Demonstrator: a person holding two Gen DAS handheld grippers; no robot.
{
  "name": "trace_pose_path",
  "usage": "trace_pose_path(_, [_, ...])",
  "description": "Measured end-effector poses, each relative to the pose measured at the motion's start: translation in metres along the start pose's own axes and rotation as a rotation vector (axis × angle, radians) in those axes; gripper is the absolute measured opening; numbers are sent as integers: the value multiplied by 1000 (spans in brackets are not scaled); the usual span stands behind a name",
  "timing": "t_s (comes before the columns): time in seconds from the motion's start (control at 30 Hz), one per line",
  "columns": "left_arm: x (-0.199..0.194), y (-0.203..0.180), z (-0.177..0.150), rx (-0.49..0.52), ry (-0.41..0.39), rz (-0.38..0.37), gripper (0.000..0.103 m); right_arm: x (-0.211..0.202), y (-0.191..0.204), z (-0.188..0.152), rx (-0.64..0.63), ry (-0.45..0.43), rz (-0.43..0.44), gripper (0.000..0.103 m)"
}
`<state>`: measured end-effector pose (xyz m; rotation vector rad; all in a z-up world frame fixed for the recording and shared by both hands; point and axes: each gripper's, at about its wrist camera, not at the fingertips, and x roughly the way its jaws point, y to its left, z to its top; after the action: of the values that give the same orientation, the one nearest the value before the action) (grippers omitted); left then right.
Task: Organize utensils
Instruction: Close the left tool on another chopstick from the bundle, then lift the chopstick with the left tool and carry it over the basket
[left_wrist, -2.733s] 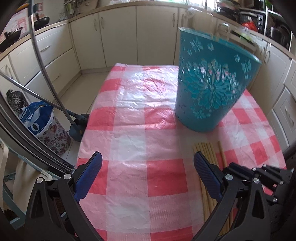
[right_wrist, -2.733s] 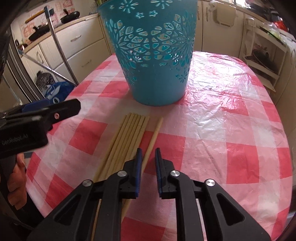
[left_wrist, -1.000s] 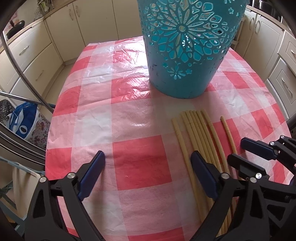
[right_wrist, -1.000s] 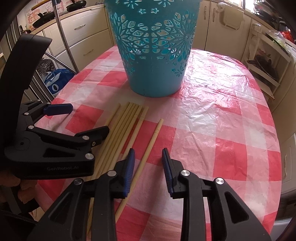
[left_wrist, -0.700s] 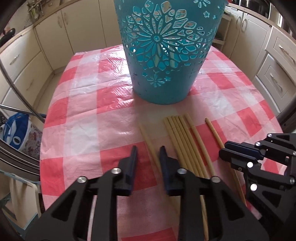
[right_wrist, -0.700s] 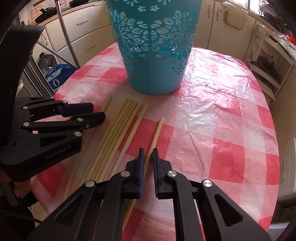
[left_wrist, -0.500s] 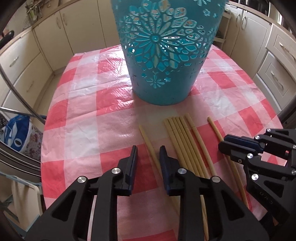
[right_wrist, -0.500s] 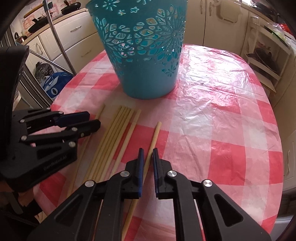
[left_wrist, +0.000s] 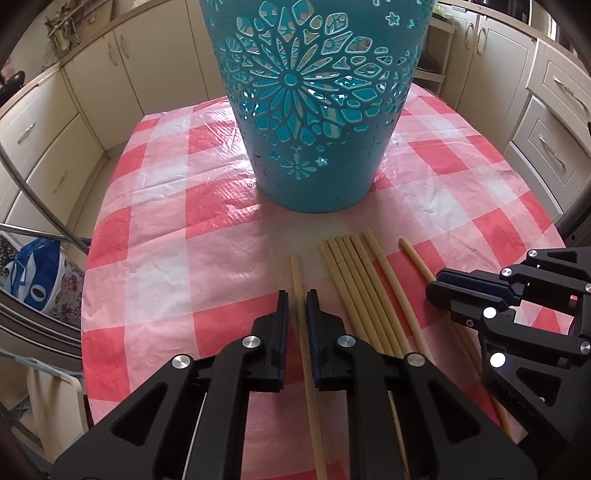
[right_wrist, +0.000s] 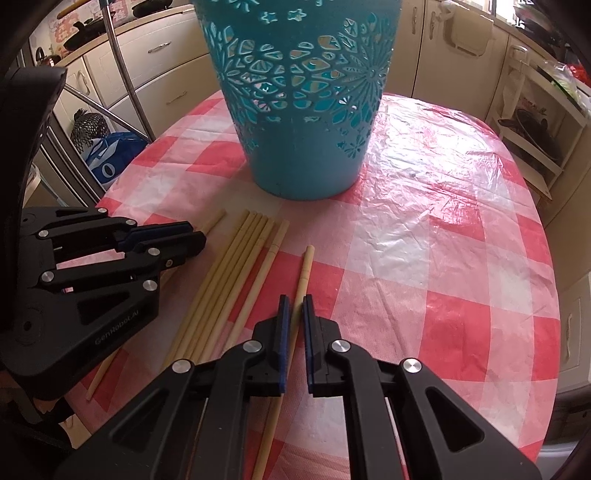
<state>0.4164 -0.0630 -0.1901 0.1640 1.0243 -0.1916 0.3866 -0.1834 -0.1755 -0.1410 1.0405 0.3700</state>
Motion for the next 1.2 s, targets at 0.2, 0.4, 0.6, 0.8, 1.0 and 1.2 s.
trace_pose_path(0.2, [-2,0,0,-2,-4,-27,4,0,2,0,-16,0,-3,8])
trace_pose_path(0.4, [-7,1,1,2,-29,-36,4,0,4,-1,-25,-5,-6,8])
trace_pose_path(0.6, [-11,0,1,5,-40,-36,4,-2,7,-4,-46,-3,-8,7])
trace_pose_path(0.8, [-23,0,2,-3,-82,-63,5,-4,12,-7,-62,-2,-11,7])
trace_pose_path(1.0, [-68,14,15,-73,-260,-183,4,-3,15,-8,-67,-1,-4,7])
trace_pose_path(1.2, [-140,36,40,-171,-558,-286,4,-3,18,-9,-64,-4,6,7])
